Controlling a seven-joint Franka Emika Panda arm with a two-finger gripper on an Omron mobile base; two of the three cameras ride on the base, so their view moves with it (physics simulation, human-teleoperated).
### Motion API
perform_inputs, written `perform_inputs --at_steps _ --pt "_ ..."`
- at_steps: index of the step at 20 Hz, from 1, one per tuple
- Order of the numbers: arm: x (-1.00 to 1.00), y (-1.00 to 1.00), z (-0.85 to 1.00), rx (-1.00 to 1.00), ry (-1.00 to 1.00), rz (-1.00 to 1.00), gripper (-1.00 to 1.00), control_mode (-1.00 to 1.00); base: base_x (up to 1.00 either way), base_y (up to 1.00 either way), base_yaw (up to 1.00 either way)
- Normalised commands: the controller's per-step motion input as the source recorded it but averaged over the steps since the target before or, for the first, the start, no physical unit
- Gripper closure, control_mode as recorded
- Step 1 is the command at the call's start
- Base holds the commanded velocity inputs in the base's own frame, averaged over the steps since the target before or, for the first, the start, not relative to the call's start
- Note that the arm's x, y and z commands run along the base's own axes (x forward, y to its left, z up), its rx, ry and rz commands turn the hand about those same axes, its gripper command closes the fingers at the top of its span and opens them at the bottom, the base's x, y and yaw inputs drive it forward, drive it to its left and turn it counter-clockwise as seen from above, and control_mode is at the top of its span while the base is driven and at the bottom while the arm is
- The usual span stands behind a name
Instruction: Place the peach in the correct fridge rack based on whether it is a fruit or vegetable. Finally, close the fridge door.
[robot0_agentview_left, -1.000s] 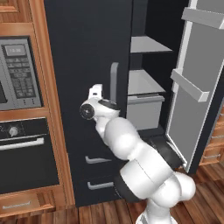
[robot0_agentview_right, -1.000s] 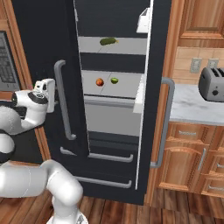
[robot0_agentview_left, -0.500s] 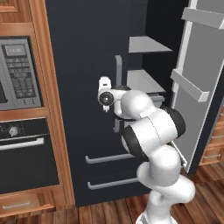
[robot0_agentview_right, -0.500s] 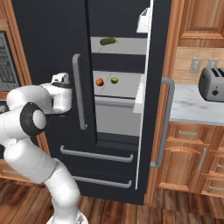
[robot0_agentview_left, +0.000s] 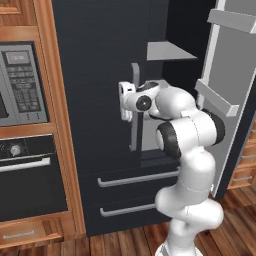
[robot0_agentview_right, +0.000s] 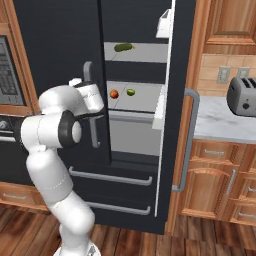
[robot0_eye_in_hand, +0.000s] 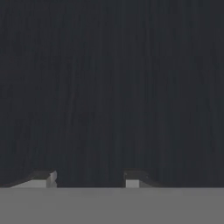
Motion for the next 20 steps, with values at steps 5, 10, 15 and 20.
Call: perform_inputs --at_steps 5,10,15,20 --pt "-0.73 0.07 0.36 0.00 0.00 0.01 -1.00 -1.00 0.00 0.00 0.00" --pt "-1.00 0.36 0.66 0.00 0.07 -0.04 -1.00 -1.00 0.00 0.00 0.00" --pt "-1.00 0.42 0.53 0.00 0.17 -0.07 -1.00 -1.00 0.00 0.00 0.00" --pt "-0.94 0.35 0.52 0.01 0.25 -0.11 -1.00 -1.00 0.00 0.00 0.00"
